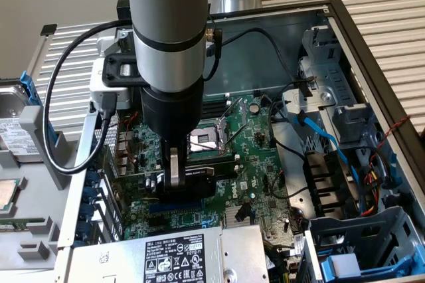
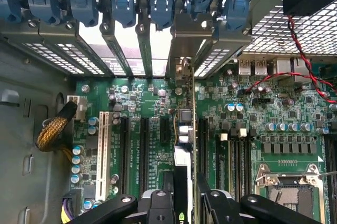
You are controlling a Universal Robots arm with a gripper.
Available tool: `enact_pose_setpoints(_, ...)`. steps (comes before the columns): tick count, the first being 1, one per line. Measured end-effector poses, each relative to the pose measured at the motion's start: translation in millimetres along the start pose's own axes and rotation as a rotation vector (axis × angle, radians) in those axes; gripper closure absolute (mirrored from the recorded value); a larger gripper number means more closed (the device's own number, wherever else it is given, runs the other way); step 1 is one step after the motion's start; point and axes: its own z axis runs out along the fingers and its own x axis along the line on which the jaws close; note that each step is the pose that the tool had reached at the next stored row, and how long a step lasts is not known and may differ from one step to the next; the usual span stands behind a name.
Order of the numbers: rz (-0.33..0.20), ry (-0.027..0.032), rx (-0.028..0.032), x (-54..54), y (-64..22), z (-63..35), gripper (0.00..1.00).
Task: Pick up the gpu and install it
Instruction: 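Insert the gpu into the slot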
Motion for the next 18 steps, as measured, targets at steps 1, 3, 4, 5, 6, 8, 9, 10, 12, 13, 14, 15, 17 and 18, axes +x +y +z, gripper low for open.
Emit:
enact_pose_setpoints(1,0.001,-0.0001,0.0,0.2,0.1,0.0,0.73)
enact_pose_setpoints(3,0.004,-0.0002,0.0002,0.5,-0.1,0.0,0.73)
enact_pose_setpoints(4,0.006,-0.0003,0.0003,0.6,0.0,0.0,0.73)
enact_pose_setpoints(5,0.008,-0.0003,0.0005,0.8,-0.1,0.0,0.73)
enact_pose_setpoints(6,0.011,-0.0003,0.0006,0.8,-0.1,-0.1,0.73)
enact_pose_setpoints(8,0.02,-0.0006,0.0011,0.9,-0.1,-0.1,0.73)
enact_pose_setpoints(9,0.024,-0.0009,0.0014,0.9,-0.1,-0.1,0.73)
enact_pose_setpoints(10,0.028,-0.0012,0.0017,0.9,-0.1,-0.1,0.73)
enact_pose_setpoints(12,0.034,-0.0016,0.002,0.9,-0.1,-0.1,0.73)
enact_pose_setpoints(13,0.036,-0.0018,0.0021,1.0,-0.1,-0.1,0.73)
enact_pose_setpoints(14,0.038,-0.002,0.0022,1.1,0.0,-0.1,0.73)
enact_pose_setpoints(15,0.04,-0.0022,0.0023,1.1,0.0,-0.1,0.73)
enact_pose_setpoints(17,0.044,-0.0025,0.0025,1.2,-0.1,-0.1,0.73)
enact_pose_setpoints(18,0.045,-0.0025,0.0027,1.3,-0.1,-0.1,0.73)
